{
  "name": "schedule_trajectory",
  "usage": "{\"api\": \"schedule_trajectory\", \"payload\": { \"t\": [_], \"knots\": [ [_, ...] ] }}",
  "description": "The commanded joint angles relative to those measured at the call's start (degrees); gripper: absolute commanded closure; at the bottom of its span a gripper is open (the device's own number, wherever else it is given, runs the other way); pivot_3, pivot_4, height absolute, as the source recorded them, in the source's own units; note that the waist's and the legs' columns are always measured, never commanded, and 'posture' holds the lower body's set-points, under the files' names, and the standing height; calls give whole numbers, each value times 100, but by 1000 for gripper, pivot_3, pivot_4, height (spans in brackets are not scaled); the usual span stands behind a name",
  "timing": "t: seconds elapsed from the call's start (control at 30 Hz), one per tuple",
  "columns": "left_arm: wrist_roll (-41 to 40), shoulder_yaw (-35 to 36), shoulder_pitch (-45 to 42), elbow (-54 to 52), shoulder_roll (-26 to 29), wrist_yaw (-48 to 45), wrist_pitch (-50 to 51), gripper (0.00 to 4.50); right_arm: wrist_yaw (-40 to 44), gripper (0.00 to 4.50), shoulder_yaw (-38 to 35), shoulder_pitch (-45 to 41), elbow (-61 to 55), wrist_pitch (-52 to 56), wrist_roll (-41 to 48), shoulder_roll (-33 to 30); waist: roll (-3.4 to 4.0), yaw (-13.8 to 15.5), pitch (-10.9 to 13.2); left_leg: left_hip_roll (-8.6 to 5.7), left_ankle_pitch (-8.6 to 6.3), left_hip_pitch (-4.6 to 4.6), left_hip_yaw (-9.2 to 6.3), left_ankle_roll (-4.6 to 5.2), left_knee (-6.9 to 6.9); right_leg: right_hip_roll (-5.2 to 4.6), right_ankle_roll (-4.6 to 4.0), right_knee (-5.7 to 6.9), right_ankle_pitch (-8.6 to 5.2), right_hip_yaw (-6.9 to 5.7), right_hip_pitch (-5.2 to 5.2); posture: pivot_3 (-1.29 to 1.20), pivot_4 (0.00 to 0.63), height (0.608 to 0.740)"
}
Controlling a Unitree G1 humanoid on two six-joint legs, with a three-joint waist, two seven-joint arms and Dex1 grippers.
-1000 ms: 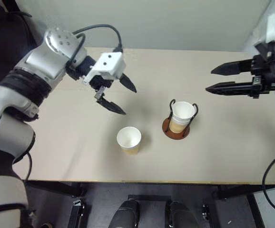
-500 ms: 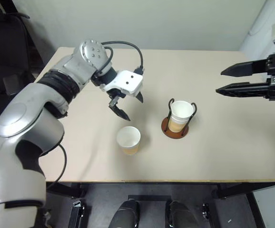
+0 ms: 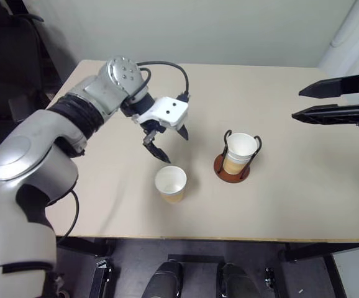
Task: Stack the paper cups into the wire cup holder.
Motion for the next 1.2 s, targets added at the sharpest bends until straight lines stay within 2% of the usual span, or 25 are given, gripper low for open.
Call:
{"api": "schedule_trajectory", "payload": {
  "t": [0.03,0.33,0.57,1.0,1.2],
  "knots": [
    [-85,-77,-137,-152,133,-161,-46,0,15,1869,-76,-45,-7,-113,63,-173,-1,1,0,1,-1,2,-4,0,0,-5,2,1,1,2,0,0,150,740],
    [310,-31,6,76,-41,-161,-523,0,-38,1869,-101,3,-35,-150,136,-190,0,1,0,3,-1,11,-3,2,5,-10,1,2,-4,3,9,0,150,740],
    [291,9,161,-50,-122,-161,-565,0,-86,1869,-141,164,-164,-192,255,-107,-1,-7,-1,8,-1,10,-10,1,10,-15,4,5,-3,9,10,0,150,740],
    [234,-8,401,-438,-140,-161,-341,0,-125,1869,-679,1179,-583,-687,663,102,-3,6,-3,2,-2,13,-2,4,9,-7,11,3,2,0,20,0,150,740],
    [329,-9,460,-377,-181,-161,-402,0,-293,1869,-702,1226,-601,-731,805,154,-2,4,-3,0,-1,15,1,5,14,-8,13,3,4,2,22,0,150,740]
  ]
}}
